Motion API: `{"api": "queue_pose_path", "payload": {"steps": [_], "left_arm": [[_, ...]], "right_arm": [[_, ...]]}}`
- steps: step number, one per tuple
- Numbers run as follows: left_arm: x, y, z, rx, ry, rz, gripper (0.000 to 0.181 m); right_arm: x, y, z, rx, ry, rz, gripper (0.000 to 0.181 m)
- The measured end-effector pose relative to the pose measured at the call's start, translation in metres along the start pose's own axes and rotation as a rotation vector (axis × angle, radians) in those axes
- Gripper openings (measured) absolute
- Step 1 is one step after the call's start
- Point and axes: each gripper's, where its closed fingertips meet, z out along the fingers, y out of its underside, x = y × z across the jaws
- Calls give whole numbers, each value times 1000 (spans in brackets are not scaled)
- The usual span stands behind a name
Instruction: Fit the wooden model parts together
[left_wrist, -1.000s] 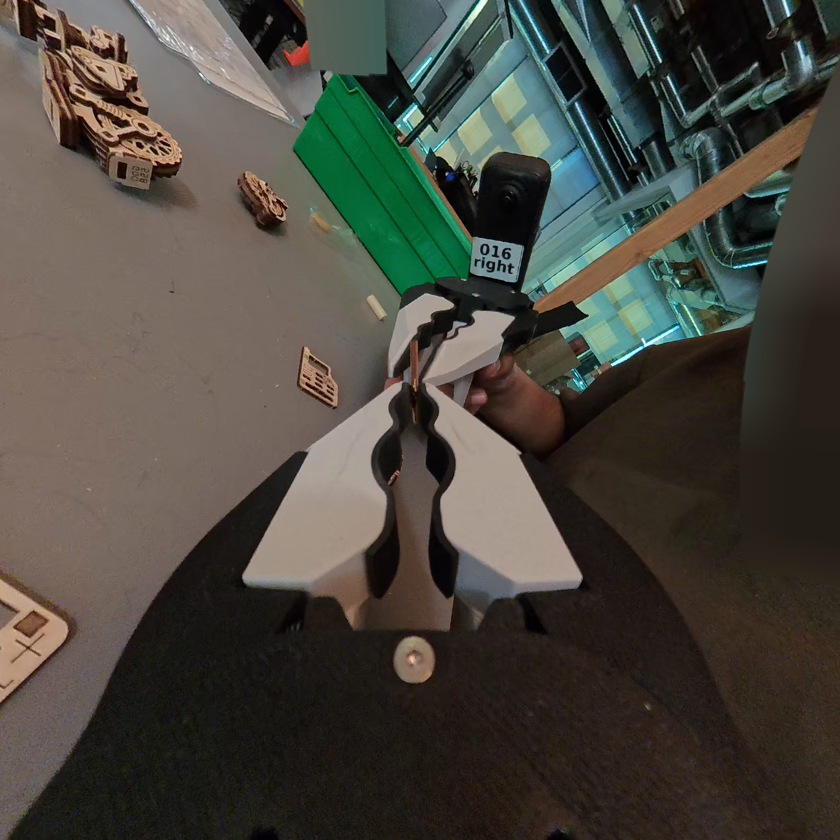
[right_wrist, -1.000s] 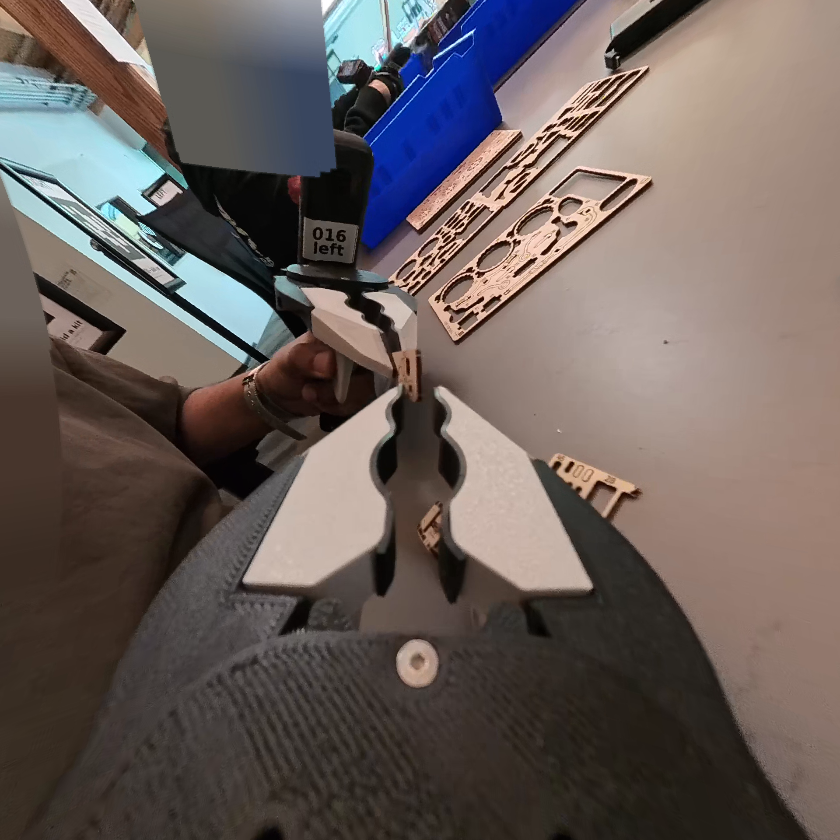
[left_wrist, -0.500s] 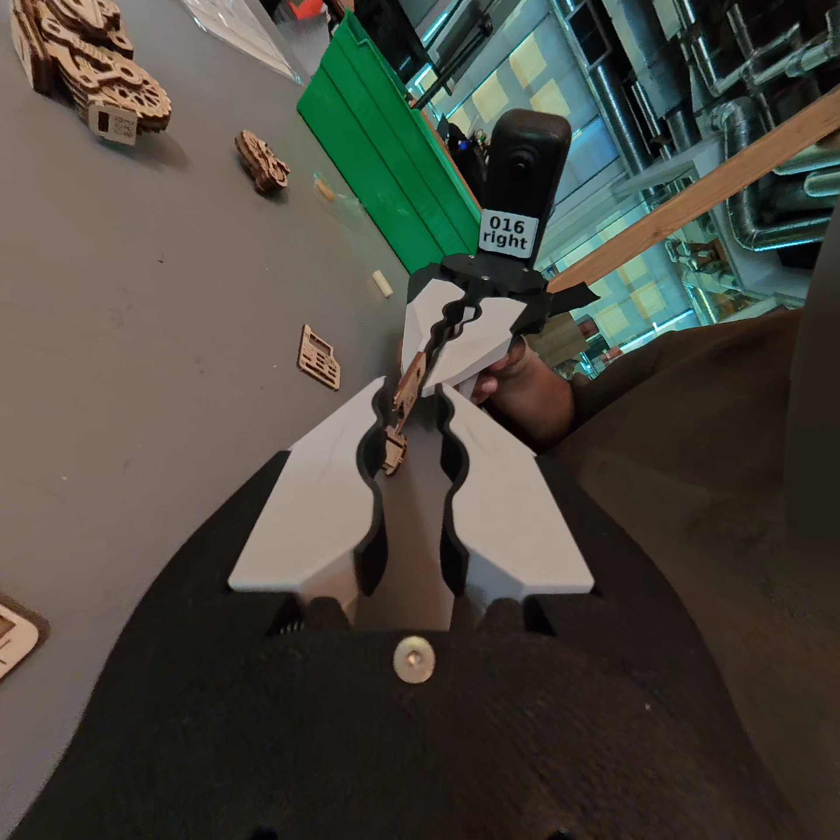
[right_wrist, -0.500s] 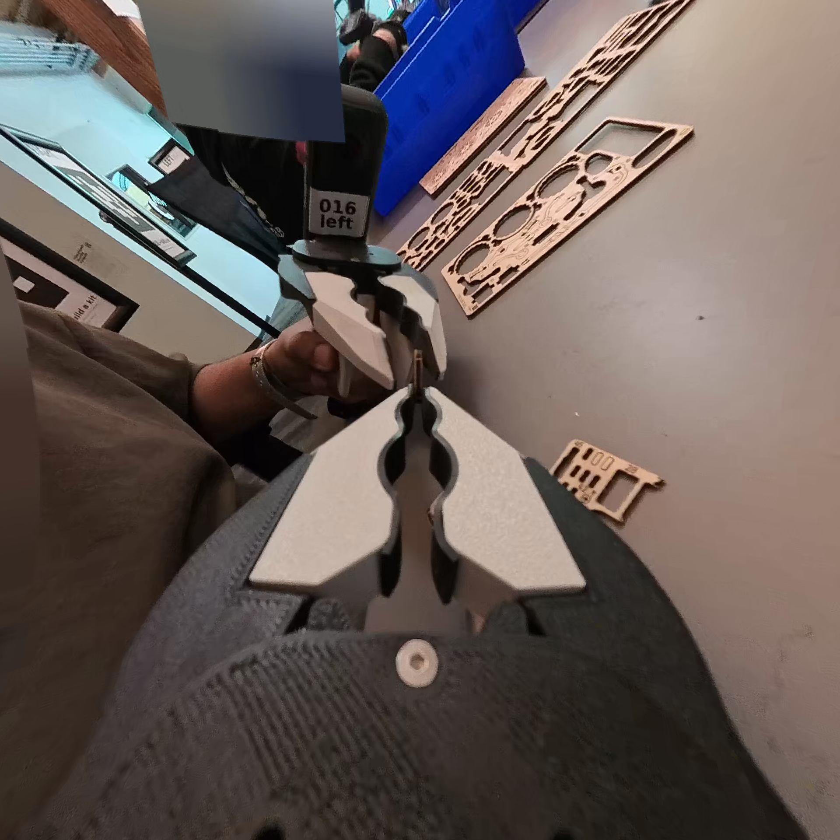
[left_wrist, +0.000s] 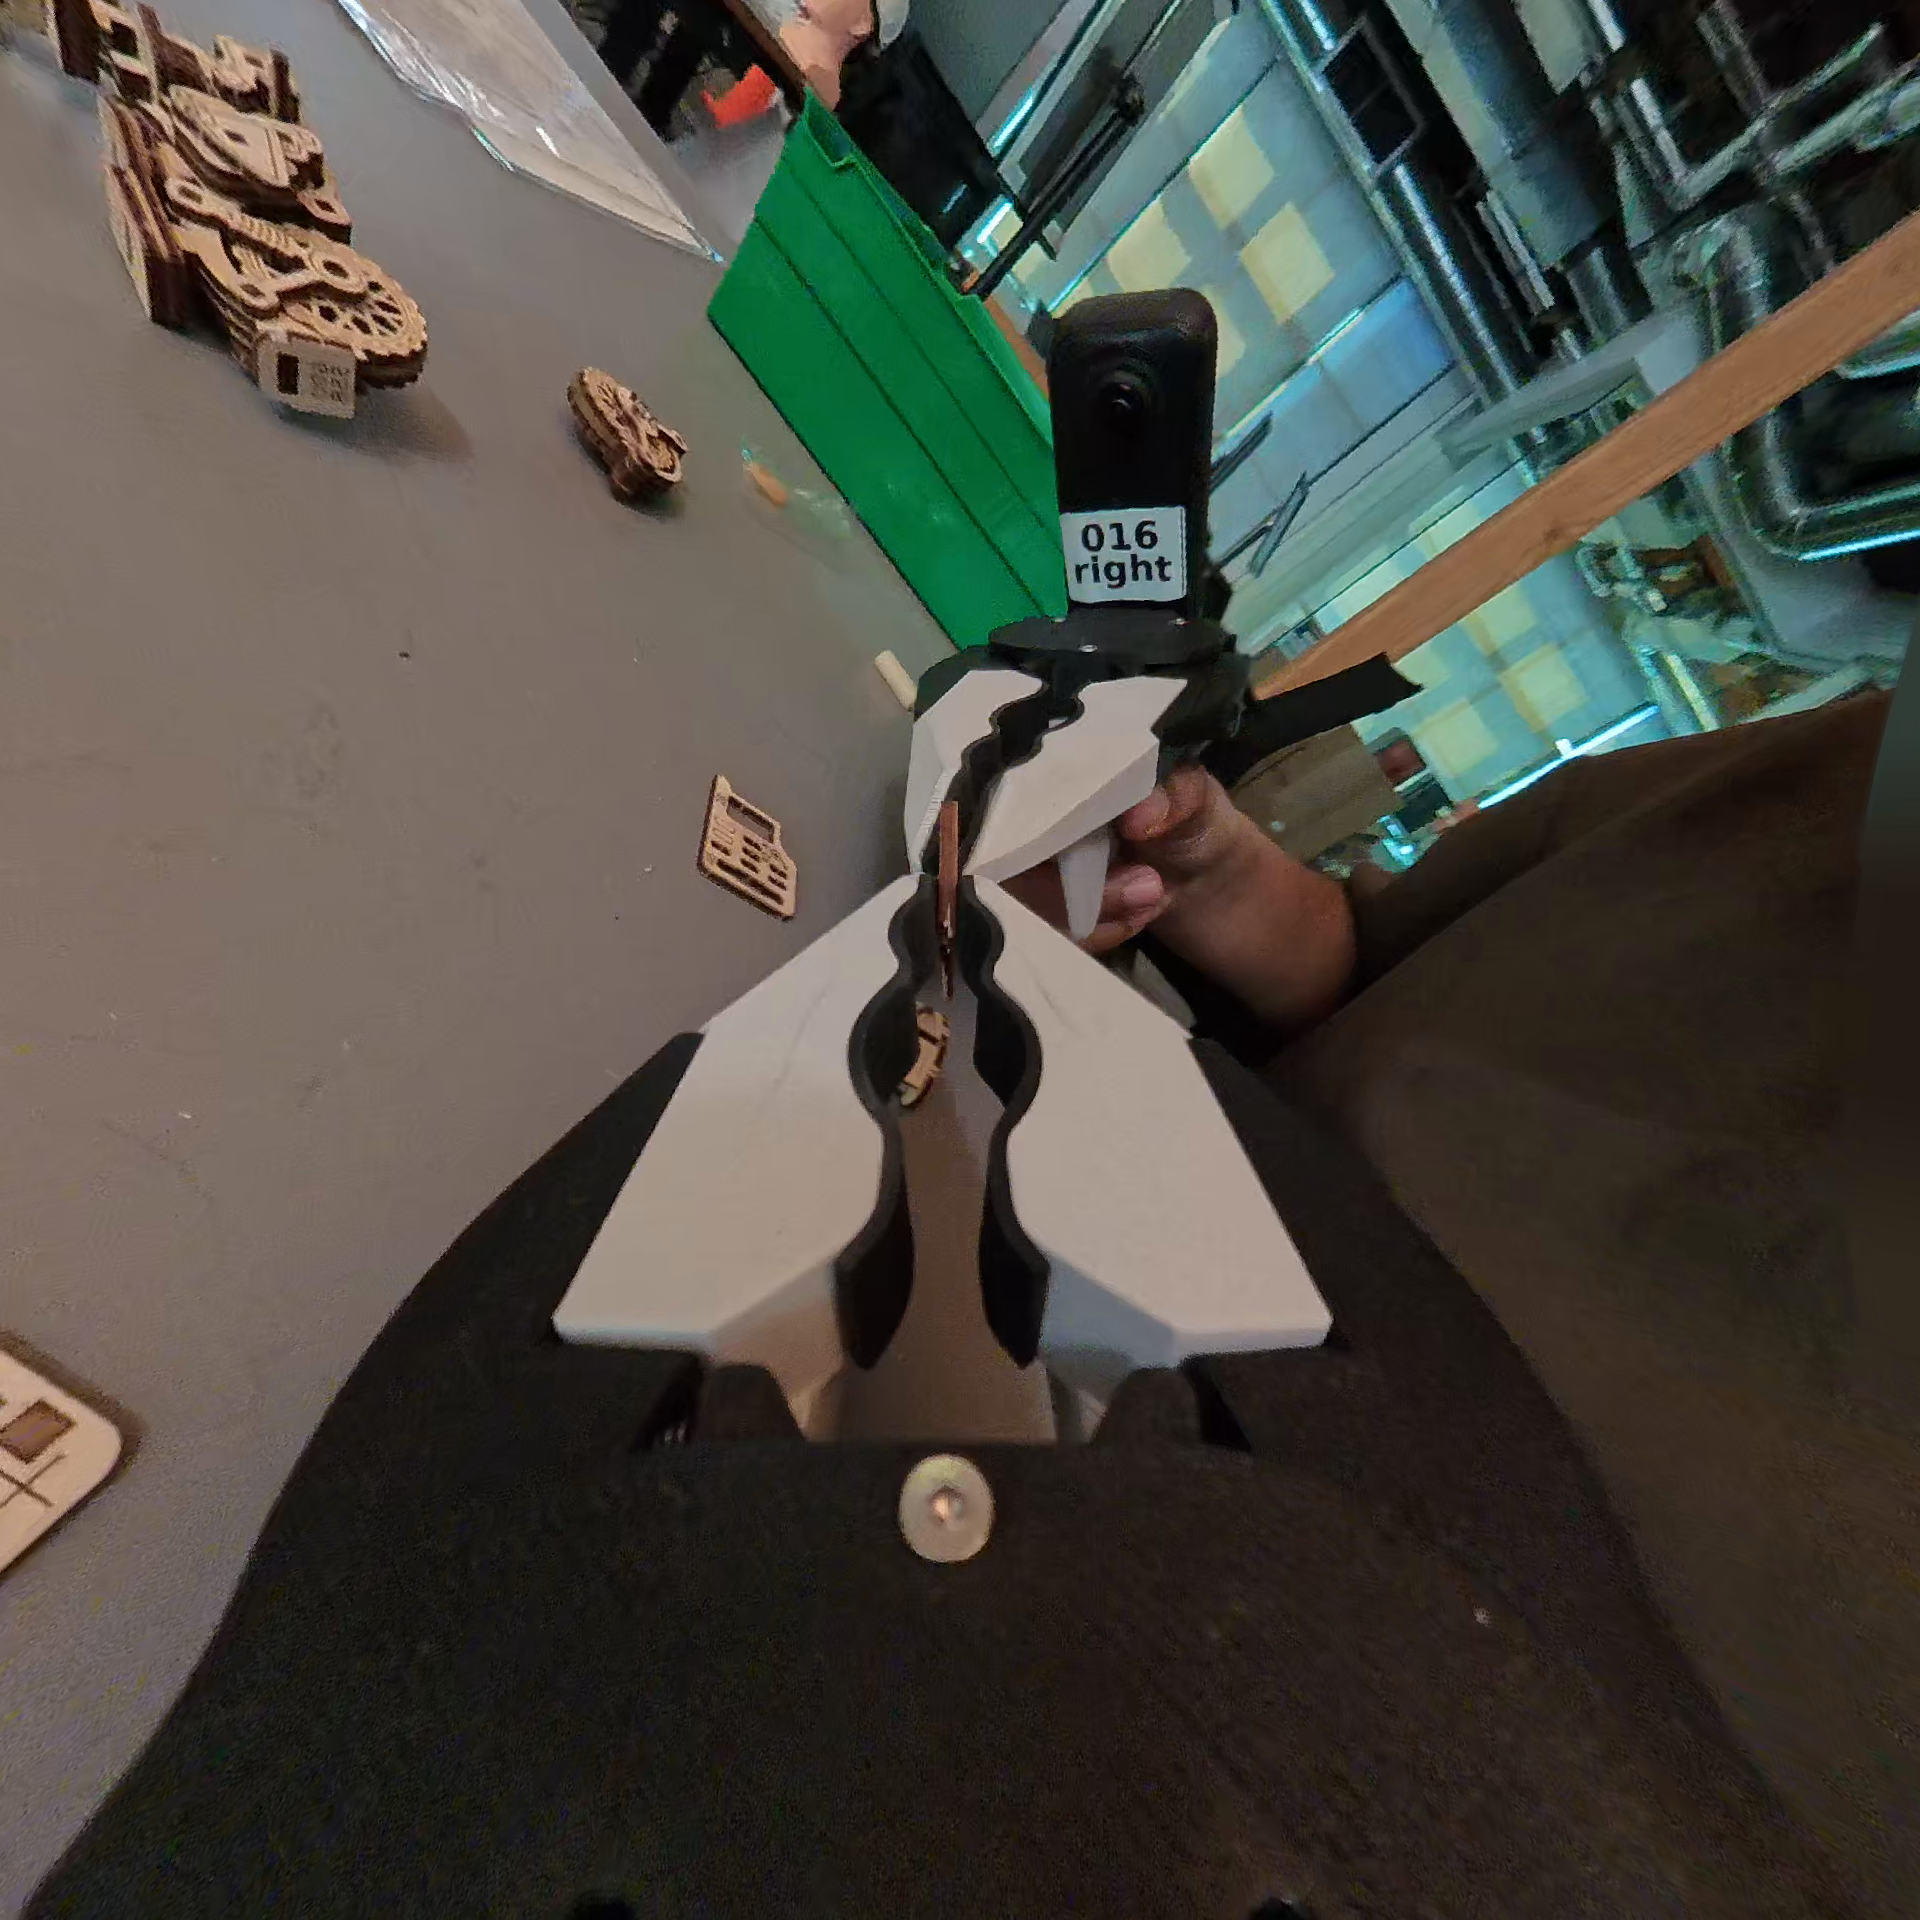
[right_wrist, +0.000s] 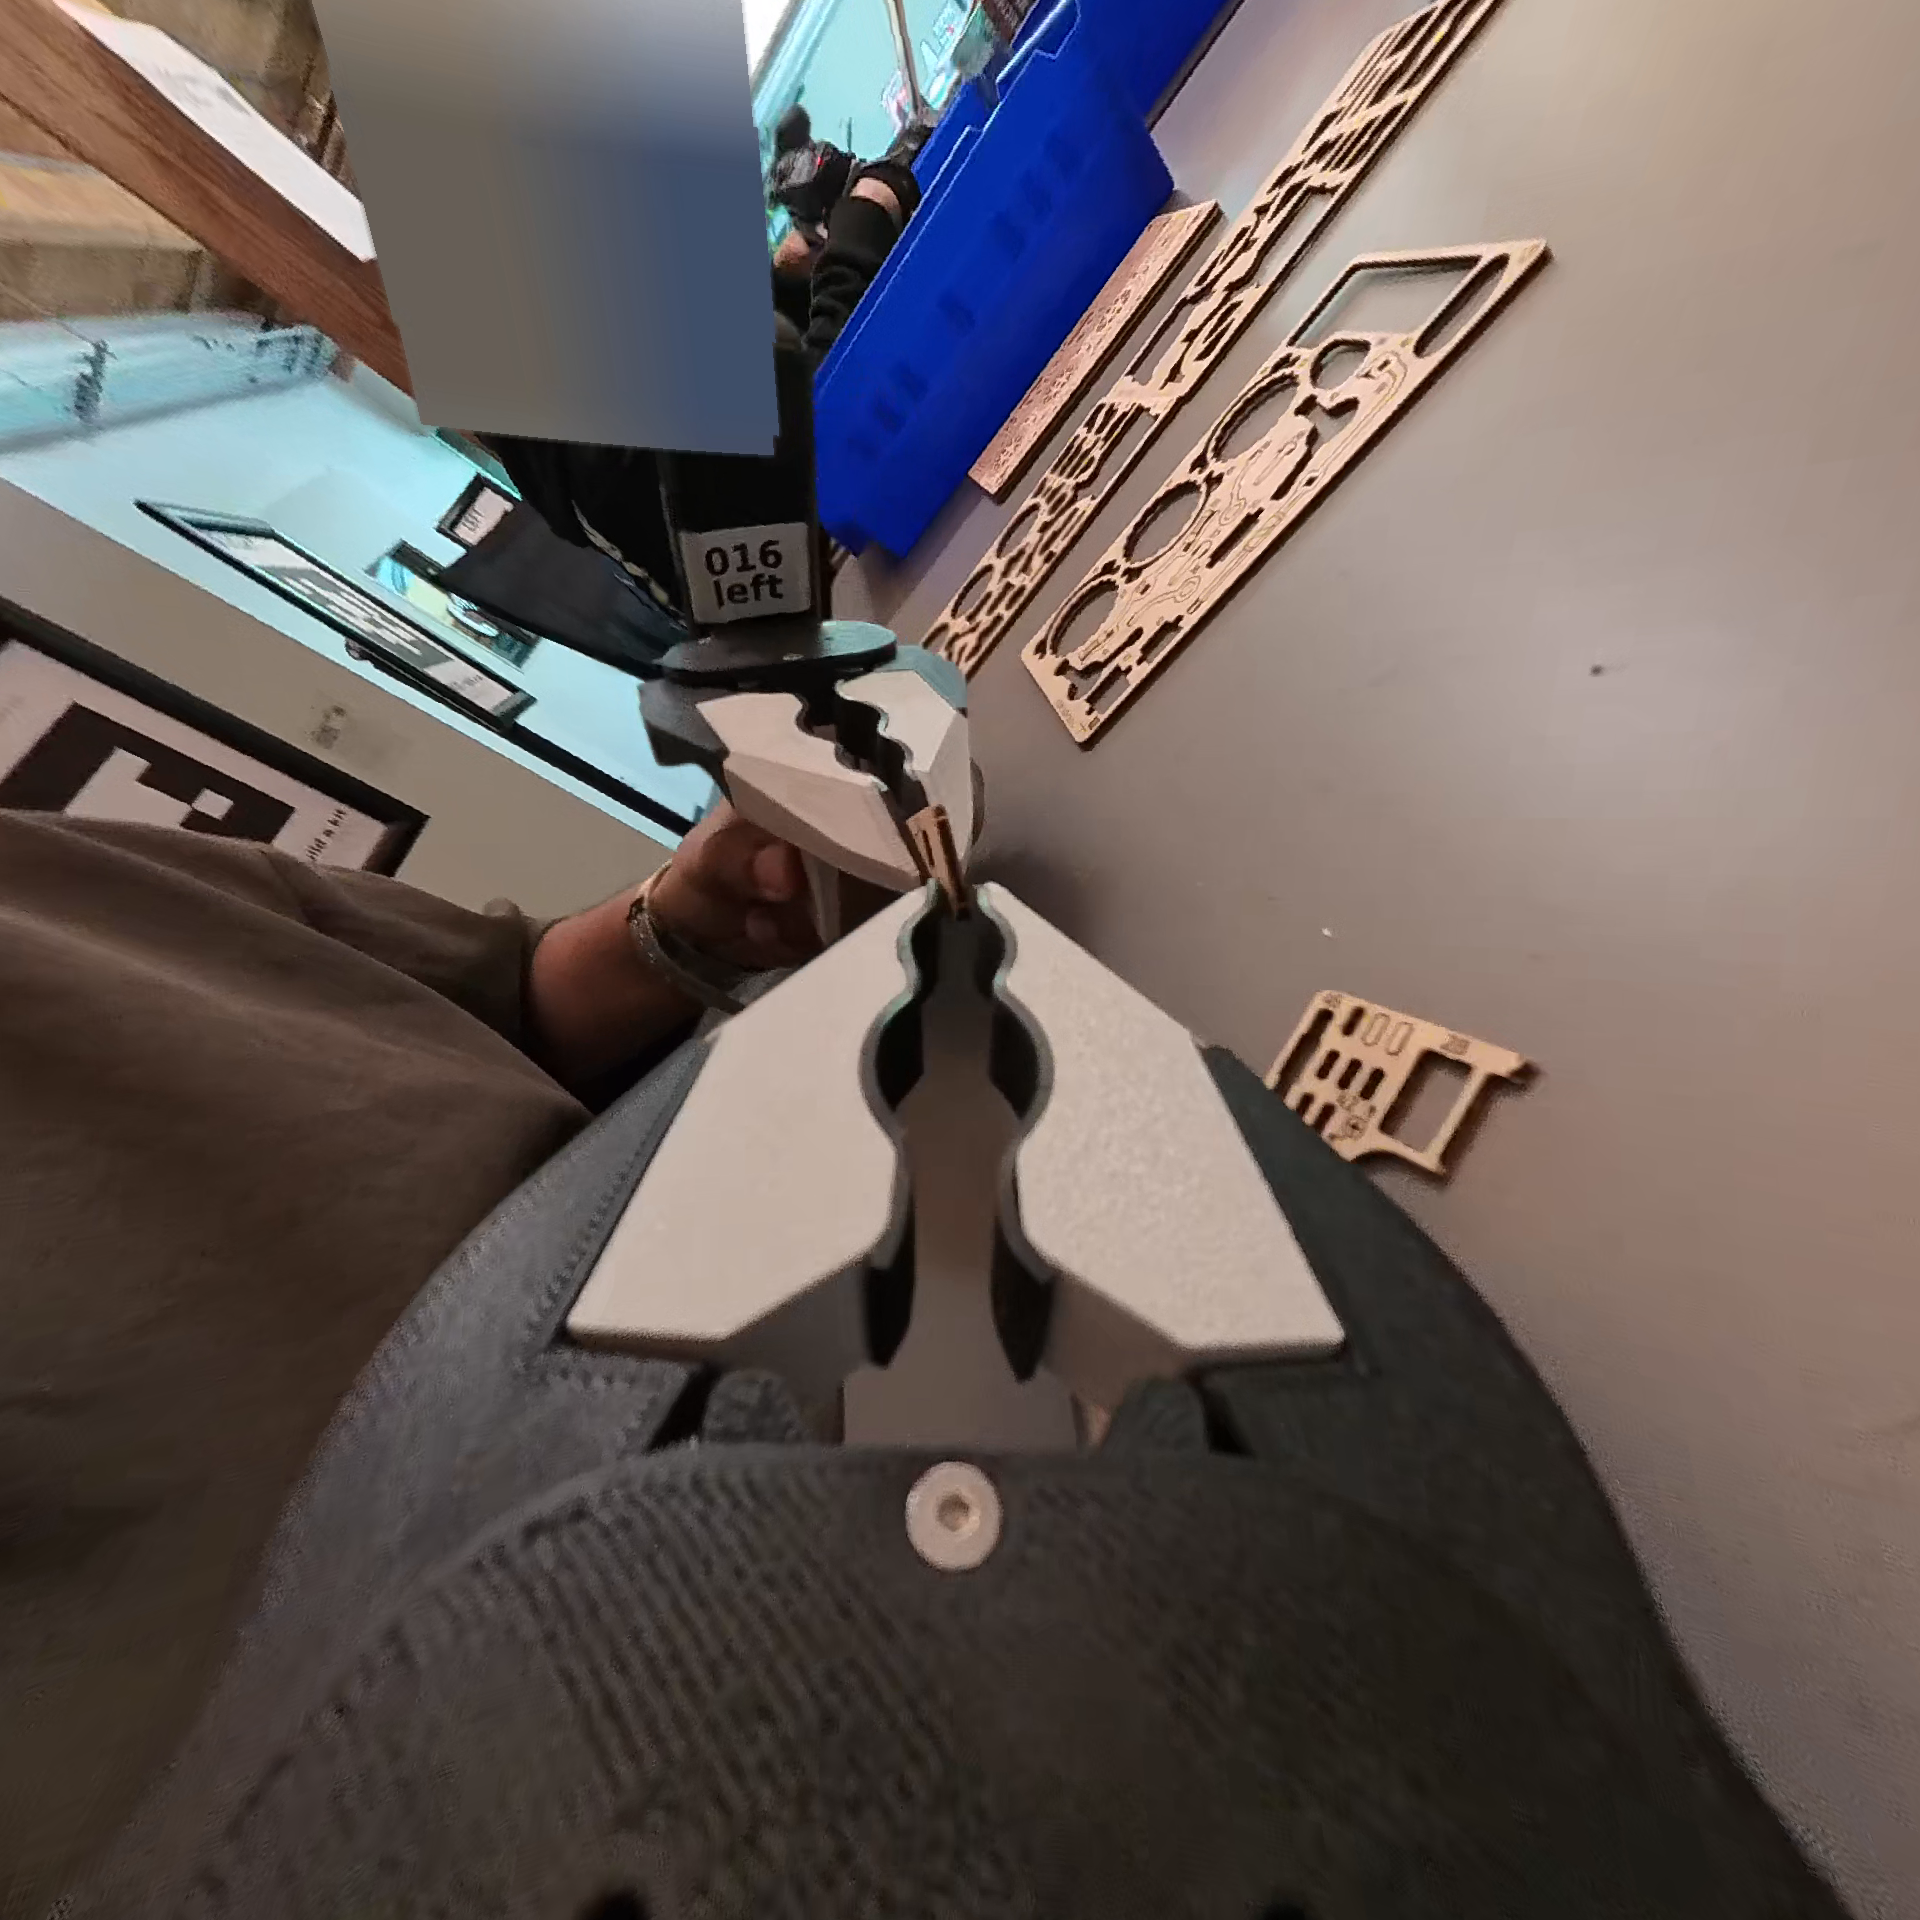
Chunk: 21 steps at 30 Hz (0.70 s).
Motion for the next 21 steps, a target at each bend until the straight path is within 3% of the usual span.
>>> {"api": "queue_pose_path", "payload": {"steps": [21], "left_arm": [[-7,2,7,7,-176,137,1]], "right_arm": [[11,-2,-2,-3,112,-11,3]]}}
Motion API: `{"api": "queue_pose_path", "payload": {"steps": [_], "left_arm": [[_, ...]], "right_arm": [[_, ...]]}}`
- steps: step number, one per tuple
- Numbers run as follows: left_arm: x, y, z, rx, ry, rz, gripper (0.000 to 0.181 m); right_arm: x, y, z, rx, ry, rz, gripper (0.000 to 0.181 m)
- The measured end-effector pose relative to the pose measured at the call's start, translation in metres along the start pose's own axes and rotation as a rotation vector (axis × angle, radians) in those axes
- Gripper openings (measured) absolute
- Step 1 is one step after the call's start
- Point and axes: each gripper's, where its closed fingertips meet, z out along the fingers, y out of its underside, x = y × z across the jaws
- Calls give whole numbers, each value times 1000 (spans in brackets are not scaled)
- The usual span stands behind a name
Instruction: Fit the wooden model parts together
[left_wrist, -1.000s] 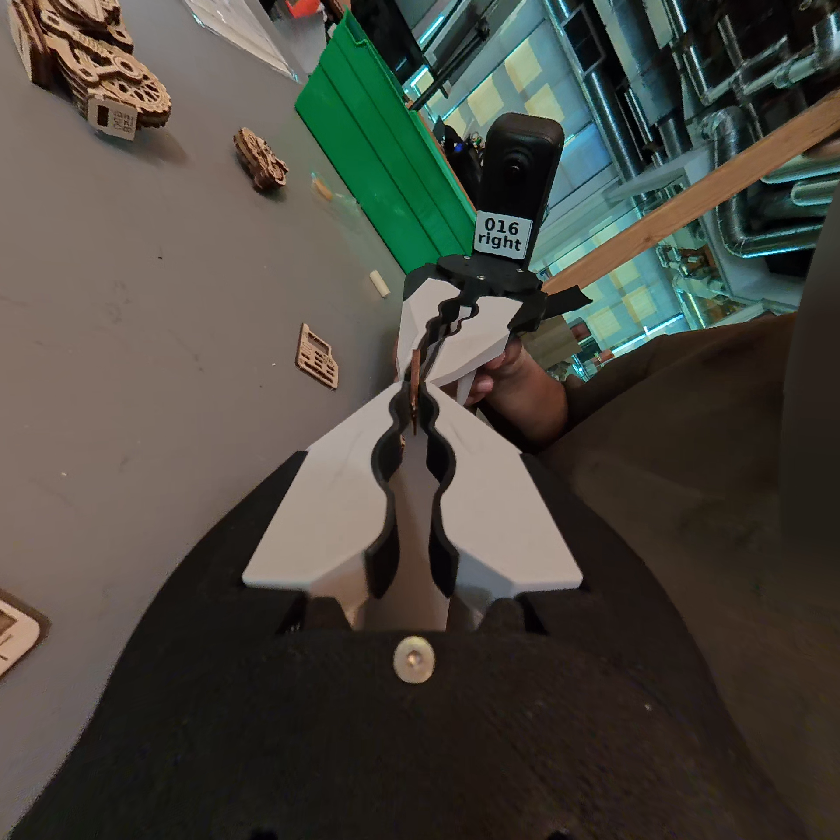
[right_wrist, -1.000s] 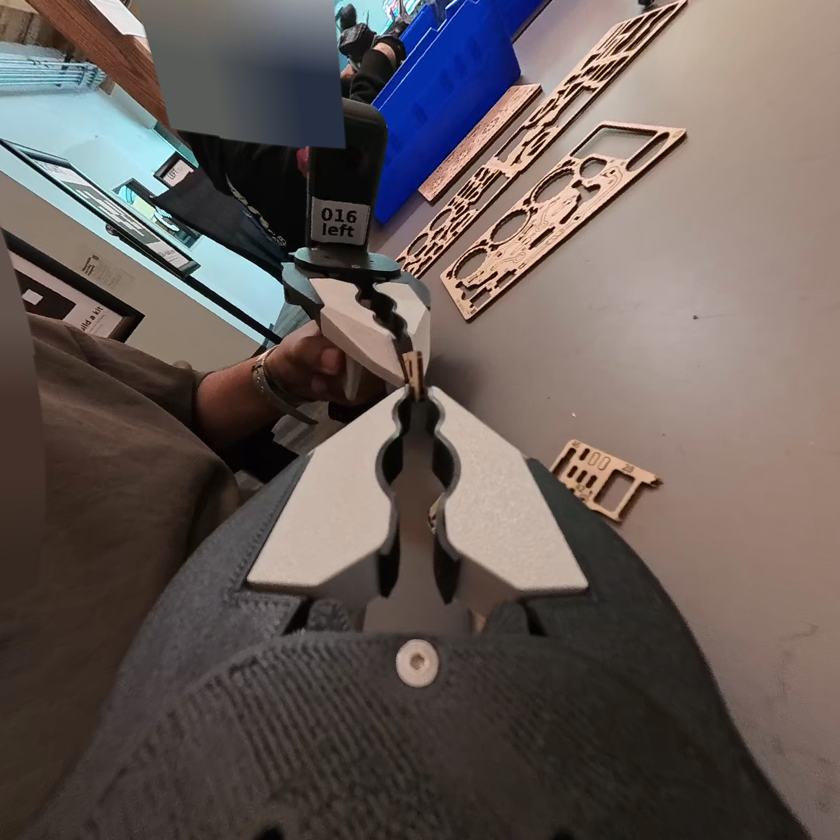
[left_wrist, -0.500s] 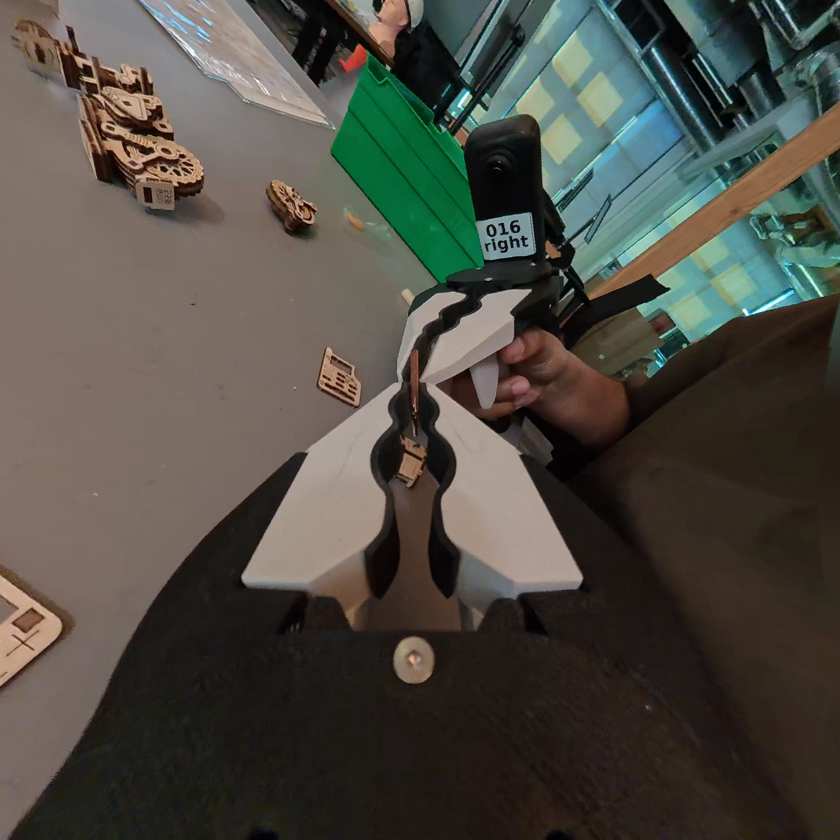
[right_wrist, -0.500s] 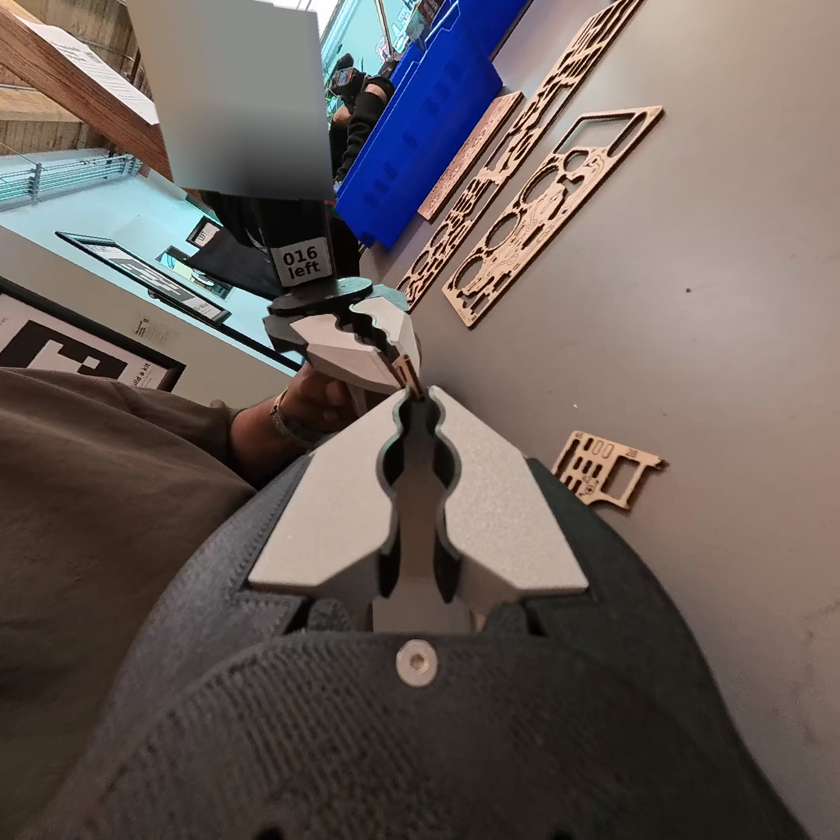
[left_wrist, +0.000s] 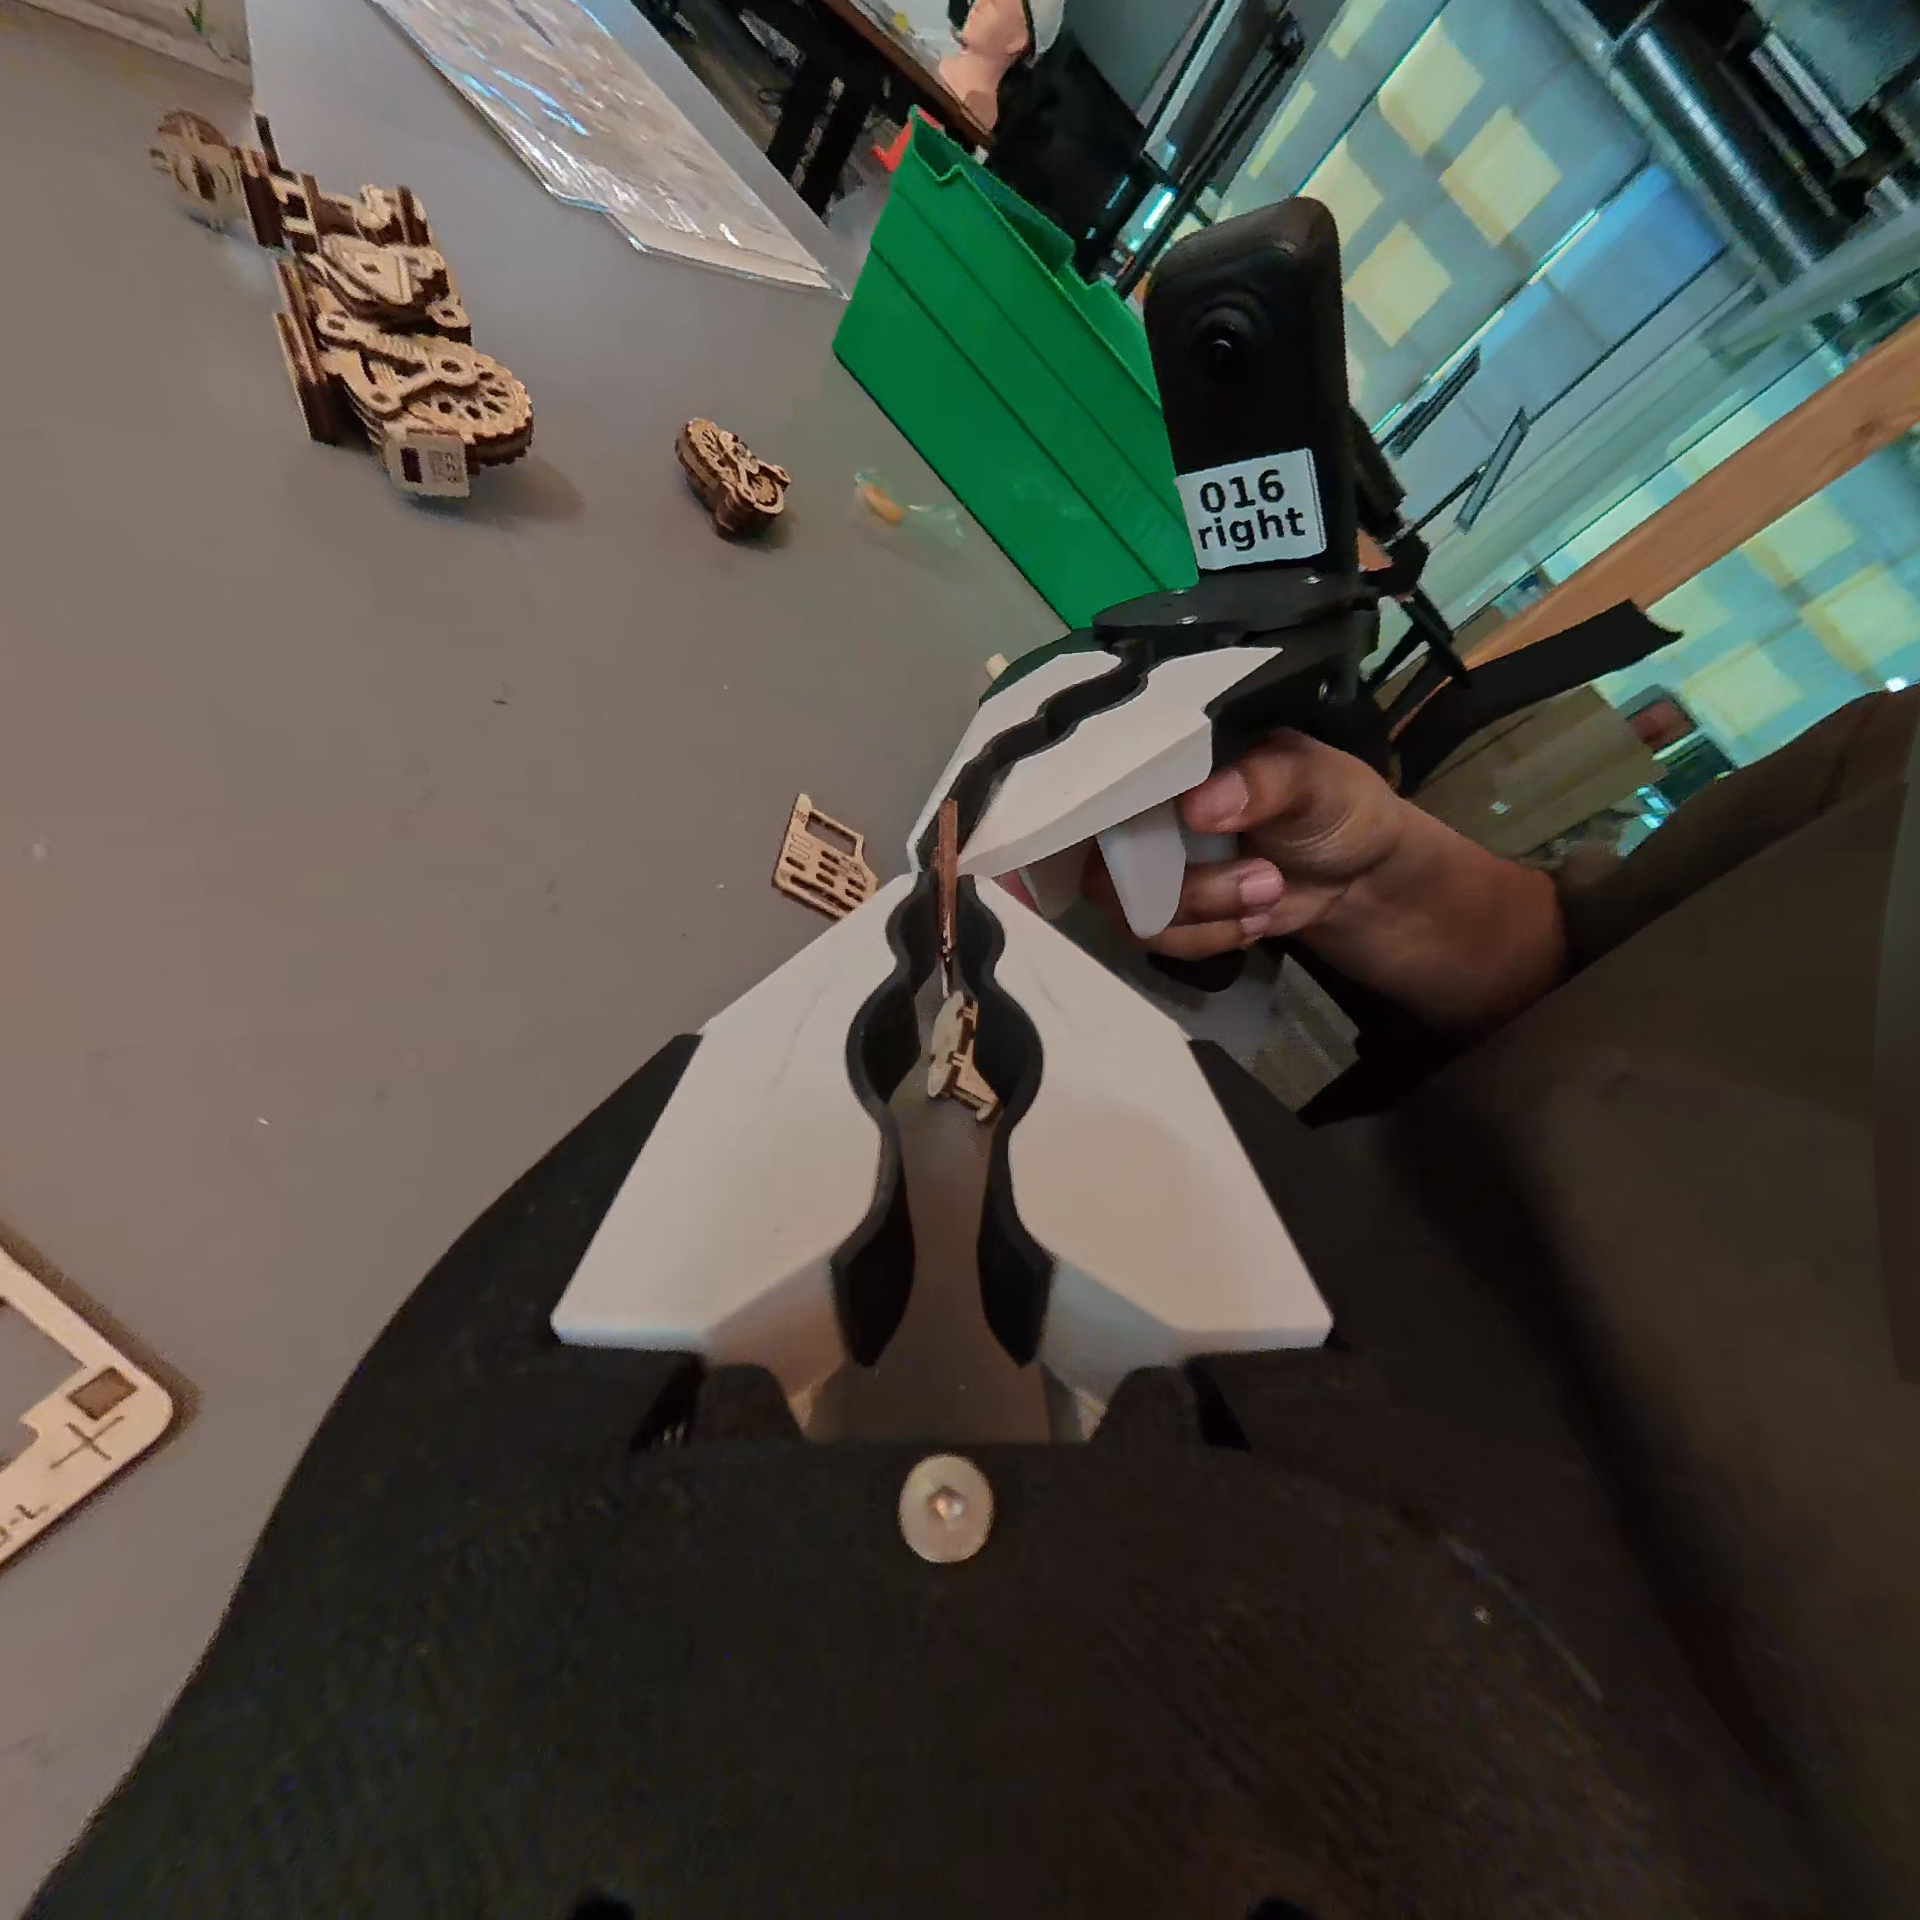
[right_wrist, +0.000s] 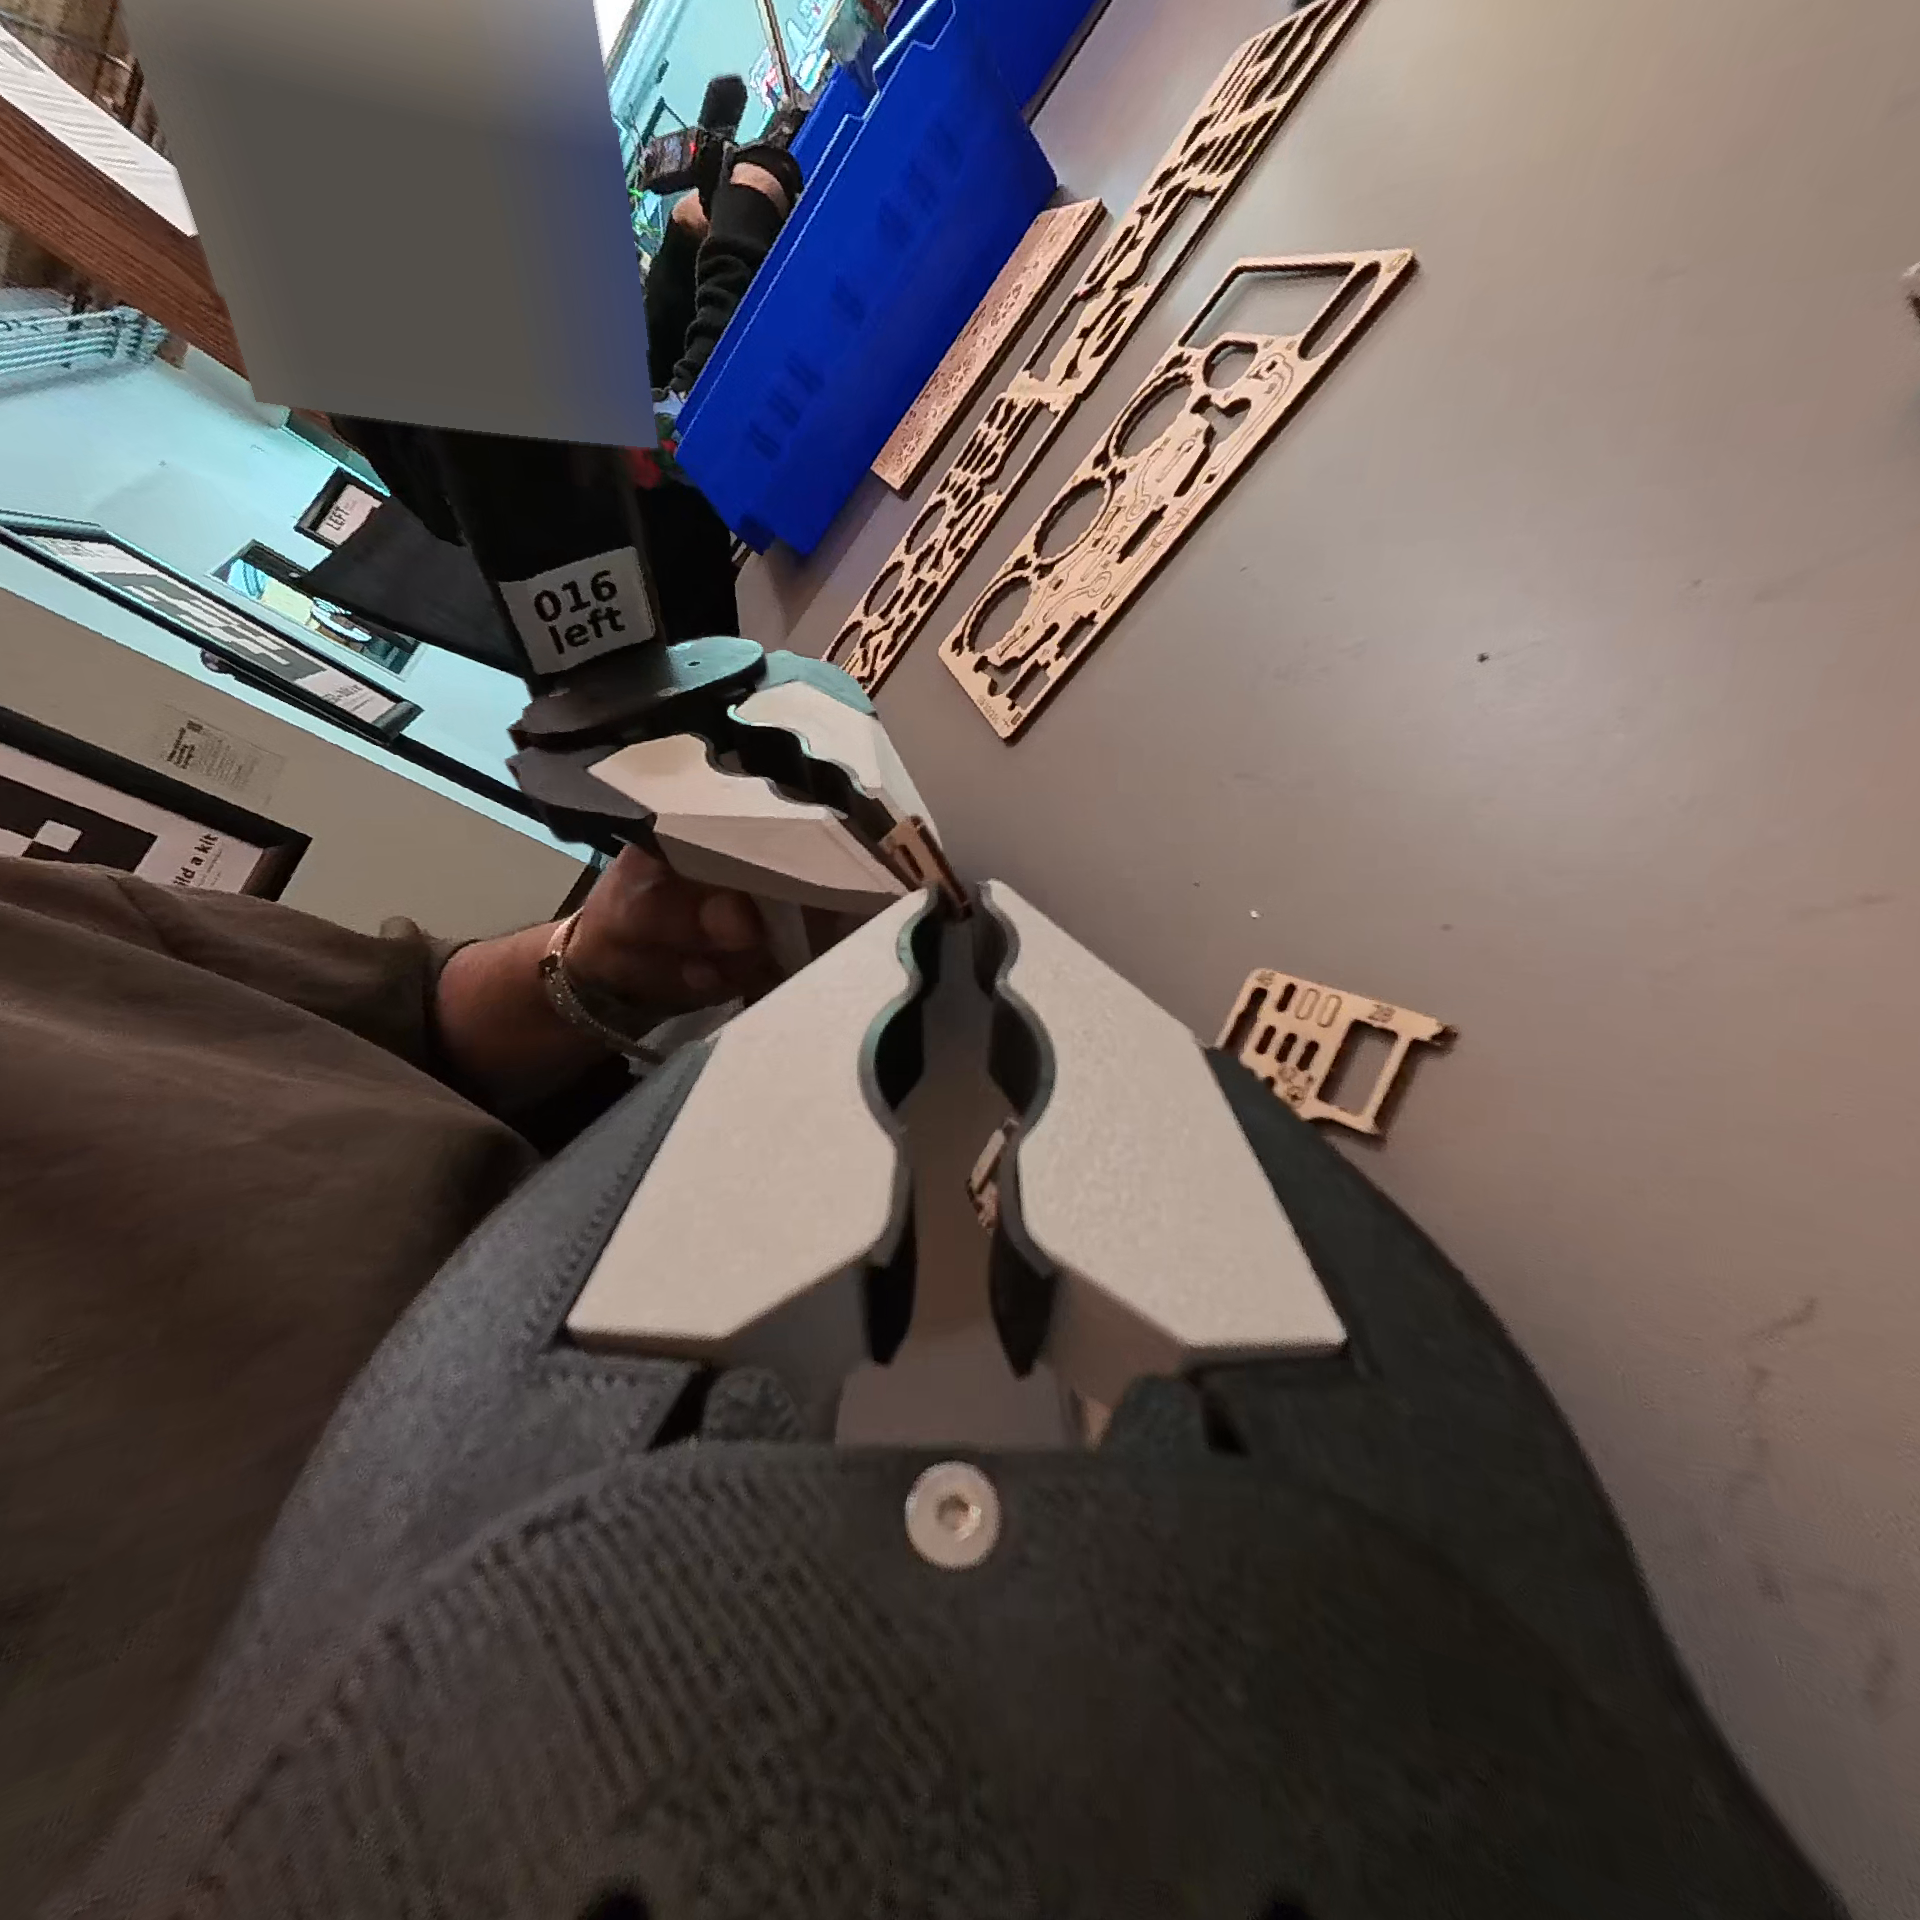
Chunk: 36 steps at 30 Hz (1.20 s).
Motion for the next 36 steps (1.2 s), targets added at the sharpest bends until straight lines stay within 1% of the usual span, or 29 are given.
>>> {"api": "queue_pose_path", "payload": {"steps": [3,6,9,14,24,31,35,36], "left_arm": [[0,-5,-1,4,-6,-10,1],[-2,-4,-3,18,42,-101,1],[-5,-6,-6,41,78,-186,1],[-9,-8,-9,61,94,-225,1],[-4,-9,-7,64,82,-168,1],[-3,-10,-7,61,62,-119,1],[-1,-9,-6,54,57,-98,1],[0,-8,-5,55,54,-92,1]], "right_arm": [[-1,-4,0,15,0,-36,4],[-3,-6,-1,28,-13,-59,9],[0,-8,-3,42,-7,-57,7],[0,-7,-3,41,-5,-57,4],[-2,-6,0,44,-25,-4,0],[-3,-6,0,45,-33,7,2],[-4,-5,0,42,-44,14,6],[-4,-5,0,41,-41,10,4]]}}
